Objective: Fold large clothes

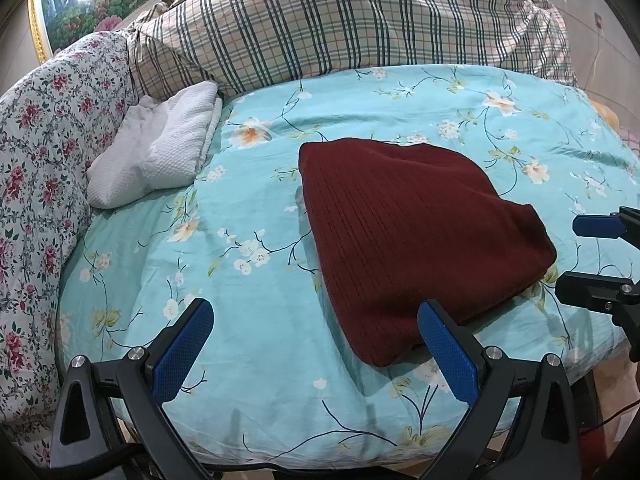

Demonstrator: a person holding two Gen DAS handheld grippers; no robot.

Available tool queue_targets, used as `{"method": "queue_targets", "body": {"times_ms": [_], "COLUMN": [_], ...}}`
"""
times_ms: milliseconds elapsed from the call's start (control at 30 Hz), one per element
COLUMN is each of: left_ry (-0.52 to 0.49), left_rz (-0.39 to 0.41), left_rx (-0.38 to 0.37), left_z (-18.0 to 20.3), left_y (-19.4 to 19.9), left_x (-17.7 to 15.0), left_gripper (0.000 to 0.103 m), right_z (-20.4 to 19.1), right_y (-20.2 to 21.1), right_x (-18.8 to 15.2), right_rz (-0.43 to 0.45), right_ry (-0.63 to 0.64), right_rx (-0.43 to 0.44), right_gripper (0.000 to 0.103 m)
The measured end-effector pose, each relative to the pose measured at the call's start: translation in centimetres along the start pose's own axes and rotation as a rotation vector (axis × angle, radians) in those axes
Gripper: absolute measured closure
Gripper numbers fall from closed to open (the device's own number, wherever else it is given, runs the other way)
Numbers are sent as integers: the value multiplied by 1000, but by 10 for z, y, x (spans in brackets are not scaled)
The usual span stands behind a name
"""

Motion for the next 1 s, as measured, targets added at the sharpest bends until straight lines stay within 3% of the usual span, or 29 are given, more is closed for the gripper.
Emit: {"method": "queue_targets", "body": {"times_ms": [1000], "left_ry": [0], "left_rz": [8], "left_rx": [4], "left_z": [0], "left_y": [-11], "left_x": [14], "left_gripper": [1], "right_z": [9], "right_y": [-8], "right_x": [14], "right_rz": [1], "right_ry": [-1], "right_rx": [-3], "right_gripper": [0]}}
Point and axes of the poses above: each gripper's, at about its wrist camera, not at the fingertips, and y roughly against the way its jaws point, z to its right, x to its top, the point moved 9 cm from there along -y, roughly the way its jaws point, and after that the axes turned 2 degrees about y, right-handed, at the moved point
